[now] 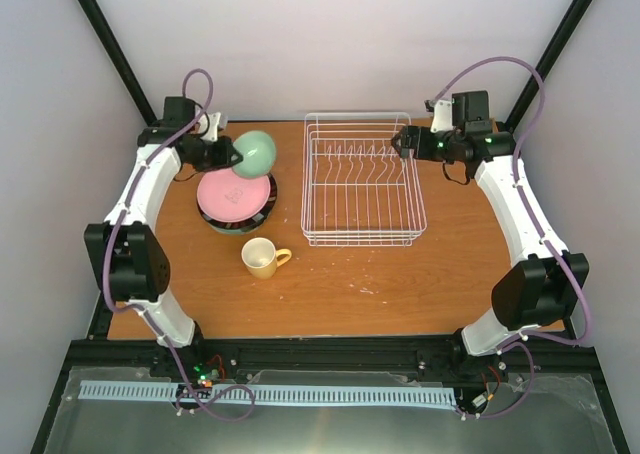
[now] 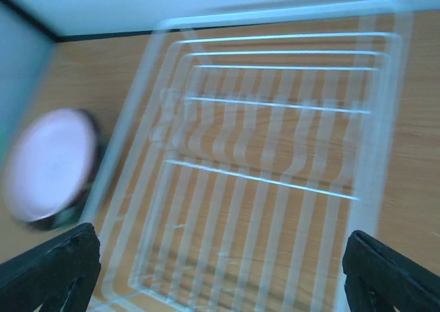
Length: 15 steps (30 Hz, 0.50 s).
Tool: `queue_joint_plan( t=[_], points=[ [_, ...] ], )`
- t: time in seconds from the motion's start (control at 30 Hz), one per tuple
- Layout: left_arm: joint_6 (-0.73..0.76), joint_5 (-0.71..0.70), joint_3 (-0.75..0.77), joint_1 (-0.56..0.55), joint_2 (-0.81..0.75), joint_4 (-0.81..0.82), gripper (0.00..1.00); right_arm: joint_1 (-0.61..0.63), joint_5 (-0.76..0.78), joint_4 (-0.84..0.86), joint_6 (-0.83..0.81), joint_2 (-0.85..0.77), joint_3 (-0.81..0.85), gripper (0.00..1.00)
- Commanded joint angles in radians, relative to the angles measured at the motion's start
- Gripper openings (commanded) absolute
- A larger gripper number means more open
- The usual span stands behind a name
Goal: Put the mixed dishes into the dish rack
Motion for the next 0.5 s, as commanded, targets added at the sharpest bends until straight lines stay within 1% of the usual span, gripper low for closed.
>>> queue_joint_plan(
  t=[0.0,0.03,0.07,0.1,0.13,0.17,0.2,0.27,0.37,0.47],
  points=[
    [-0.250,0.562,-0.037,-0.006,-0.122,0.397,0.01,-0.001,-0.466,0.114,0.006,-0.014,-0.003,0.95],
    [-0.349,0.648,-0.099,-0.006,-0.148,0.545,0.01,0.000,-0.588,0.162,0.055,-0.011,-0.013,0.96],
    [-0.470,0.724,-0.166,-0.007,-0.161,0.732,0.01,0.000,-0.698,0.241,0.133,-0.011,-0.041,0.95],
    [-0.587,0.778,-0.229,-0.009,-0.180,0.895,0.01,0.001,-0.805,0.383,0.254,-0.018,-0.094,0.95],
    [-0.702,0.814,-0.276,-0.010,-0.202,1.034,0.01,0.002,-0.877,0.544,0.391,-0.029,-0.153,0.95],
    [-0.768,0.832,-0.310,-0.012,-0.211,1.133,0.01,0.005,-0.918,0.767,0.525,-0.039,-0.215,0.96],
    [-0.823,0.852,-0.339,-0.015,-0.215,1.209,0.01,0.008,-0.949,0.888,0.617,-0.045,-0.256,0.96],
    [-0.930,0.883,-0.376,-0.024,-0.216,1.351,0.01,0.020,-0.999,0.985,0.717,-0.039,-0.278,0.99],
    [-1.109,0.900,-0.442,-0.057,-0.206,1.611,0.01,0.067,-1.036,1.022,0.764,-0.023,-0.250,1.00],
    [-1.298,0.870,-0.493,-0.102,-0.177,1.892,0.00,0.130,-1.049,1.044,0.798,-0.002,-0.224,1.00]
  ],
)
